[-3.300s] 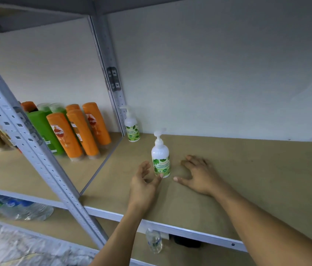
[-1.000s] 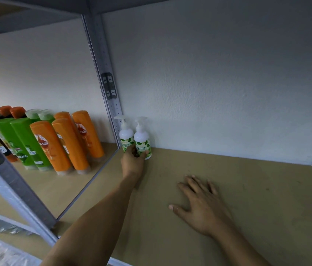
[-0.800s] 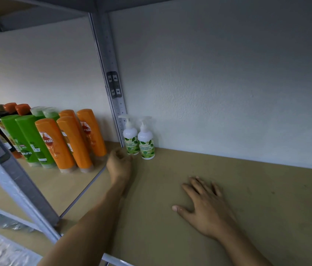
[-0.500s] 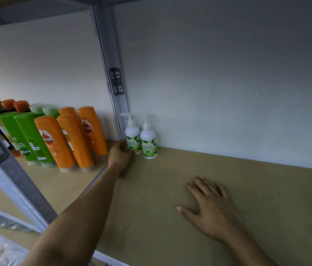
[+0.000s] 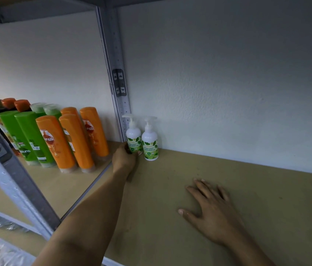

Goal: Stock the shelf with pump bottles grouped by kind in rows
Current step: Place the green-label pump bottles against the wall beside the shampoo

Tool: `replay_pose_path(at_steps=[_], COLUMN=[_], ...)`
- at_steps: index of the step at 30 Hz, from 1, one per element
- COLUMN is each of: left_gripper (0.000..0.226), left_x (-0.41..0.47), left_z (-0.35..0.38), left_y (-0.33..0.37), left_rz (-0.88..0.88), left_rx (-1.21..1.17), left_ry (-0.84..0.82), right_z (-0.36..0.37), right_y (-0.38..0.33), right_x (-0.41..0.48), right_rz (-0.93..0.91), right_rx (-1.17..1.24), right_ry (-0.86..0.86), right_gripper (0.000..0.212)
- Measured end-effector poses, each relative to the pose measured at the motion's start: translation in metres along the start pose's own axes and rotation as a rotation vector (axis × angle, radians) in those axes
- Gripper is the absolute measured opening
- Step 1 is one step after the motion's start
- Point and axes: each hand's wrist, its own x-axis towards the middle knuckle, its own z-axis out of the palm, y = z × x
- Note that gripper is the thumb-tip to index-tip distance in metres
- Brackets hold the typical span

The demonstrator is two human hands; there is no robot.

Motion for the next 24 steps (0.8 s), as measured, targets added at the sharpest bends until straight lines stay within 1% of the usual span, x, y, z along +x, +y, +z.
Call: replay_pose_path(at_steps=[4,7,9,11,12,13,14,15,17,18,20,22,24], left_gripper=[0.041,0.041,0.047,0.054,0.051,0.043,0.034,0.032,0.038,0.046,0.057,0.051,0.044], left_x=[-0.001,-0.002,-0.004,-0.014,-0.02,-0.028,-0.037,-0.045,-0.056,-0.058,-0.058,-0.057,-0.056], left_z=[-0.001,-0.003,-0.004,-0.006,-0.007,-0.007,-0.007,-0.006,0.0,0.004,0.011,0.018,0.026], left_y=[0.0,0.001,0.002,0.003,0.004,0.003,0.002,0.003,0.004,0.005,0.011,0.019,0.024], left_rz=[0.002,-0.01,-0.028,-0.036,-0.03,-0.019,-0.005,0.015,0.05,0.054,0.033,0.016,0.0], left_rx=[0.01,-0.011,-0.044,-0.093,-0.105,-0.116,-0.125,-0.125,-0.077,-0.031,0.066,0.142,0.184], left_ry=[-0.009,-0.022,-0.033,-0.005,0.023,0.056,0.074,0.07,0.012,-0.012,-0.021,0.003,0.019], right_z=[0.002,0.002,0.002,0.001,0.001,0.001,0.001,0.001,0.003,0.004,0.004,0.004,0.003], right_y=[0.001,0.001,0.001,0.001,0.0,0.0,-0.001,-0.002,-0.001,-0.001,0.0,0.0,0.0], right_x=[0.0,0.001,0.001,0.001,0.001,0.001,0.001,0.001,0.002,0.002,0.002,0.002,0.001], right_rz=[-0.004,-0.003,-0.002,0.003,0.007,0.008,0.009,0.011,0.015,0.014,0.012,0.011,0.013], right_rx=[0.005,0.019,0.009,0.007,0.0,-0.006,-0.005,0.005,0.019,0.02,0.025,0.011,0.003], right_ry=[0.011,0.019,0.01,0.01,0.007,0.007,0.01,0.019,0.031,0.035,0.036,0.011,0.009], right_gripper=[0.102,0.102,0.102,0.104,0.104,0.105,0.106,0.108,0.111,0.111,0.107,0.098,0.094])
